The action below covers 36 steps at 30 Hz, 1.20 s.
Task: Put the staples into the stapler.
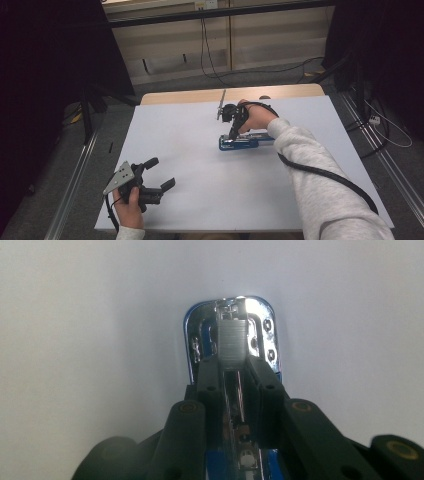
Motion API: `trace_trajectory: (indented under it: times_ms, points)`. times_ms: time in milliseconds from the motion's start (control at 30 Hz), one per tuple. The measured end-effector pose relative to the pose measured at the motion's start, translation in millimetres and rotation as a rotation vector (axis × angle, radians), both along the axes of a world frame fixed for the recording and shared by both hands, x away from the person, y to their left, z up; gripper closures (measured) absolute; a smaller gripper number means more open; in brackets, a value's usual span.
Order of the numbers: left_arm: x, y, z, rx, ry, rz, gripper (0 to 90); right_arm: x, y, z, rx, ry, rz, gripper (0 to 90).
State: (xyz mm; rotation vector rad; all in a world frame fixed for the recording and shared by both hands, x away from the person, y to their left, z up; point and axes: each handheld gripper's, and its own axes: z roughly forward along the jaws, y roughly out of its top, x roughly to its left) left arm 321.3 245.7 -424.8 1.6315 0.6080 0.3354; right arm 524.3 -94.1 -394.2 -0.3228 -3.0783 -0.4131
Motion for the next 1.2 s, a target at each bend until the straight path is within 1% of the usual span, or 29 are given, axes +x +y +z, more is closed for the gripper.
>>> trace_trajectory:
  times_ms: [33, 67, 133, 167, 200, 367, 500, 533, 567, 600, 733, 800, 900, 1033, 1200]
  points:
    - [-0.2, -0.2, 0.1, -0.001, -0.002, 0.005, 2.2, -0.4, 0.2, -0.4, -0.006, 0.003, -0.001, 78.9]
    - [-0.4, -0.8, -0.2, -0.004, 0.005, -0.002, 2.2, -0.4, 0.2, -0.4, -0.006, 0.003, -0.001, 78.9]
    - [0.0, -1.0, -0.4, -0.004, 0.003, -0.002, 2.1, -0.8, 0.4, -0.7, -0.005, 0.006, -0.012, 78.9]
    - [-0.3, -1.1, -0.3, -0.005, 0.005, 0.000, 2.1, -0.1, 0.6, -1.2, -0.002, 0.000, -0.006, 78.9]
    - [0.0, -1.0, -0.4, -0.001, 0.000, -0.002, 2.1, -0.1, 1.1, -1.4, 0.003, 0.005, -0.004, 78.9]
    - [0.0, -0.9, -0.3, -0.001, 0.000, -0.003, 2.1, 0.1, 2.1, -1.7, -0.009, 0.003, -0.004, 78.9]
    - [0.1, -1.0, -0.4, 0.000, 0.002, -0.001, 2.2, 0.8, 2.5, -2.2, 0.000, -0.002, 0.005, 78.9]
    - [0.1, -1.1, -0.5, -0.001, 0.001, -0.001, 2.2, 0.6, 2.6, -2.1, 0.002, 0.000, 0.001, 78.9]
    - [0.1, -1.2, -0.4, -0.001, 0.002, -0.002, 2.2, 0.5, 2.6, -2.2, -0.008, 0.003, -0.004, 78.9]
    - [0.0, -1.3, -0.6, -0.002, 0.006, -0.002, 2.2, 0.4, 2.8, -2.4, -0.009, 0.001, -0.003, 78.9]
    - [-0.1, -1.6, -0.7, -0.001, 0.007, 0.002, 2.2, 0.3, 3.7, -1.8, -0.003, 0.005, -0.010, 78.9]
    - [-0.1, -1.5, -0.6, -0.001, 0.005, 0.004, 2.2, 1.0, 4.3, -2.2, -0.008, 0.000, 0.003, 78.9]
    - [0.1, -1.4, -0.7, -0.001, 0.005, 0.002, 2.2, 0.7, 4.9, -2.2, -0.010, 0.003, -0.005, 78.9]
    - [0.2, -1.4, -0.8, 0.003, 0.008, -0.001, 2.2, 1.2, 5.6, -3.1, -0.005, -0.003, 0.006, 78.9]
    - [0.3, -1.3, -0.7, 0.001, 0.005, -0.001, 2.2, 1.0, 5.5, -3.2, 0.000, -0.003, 0.003, 78.8]
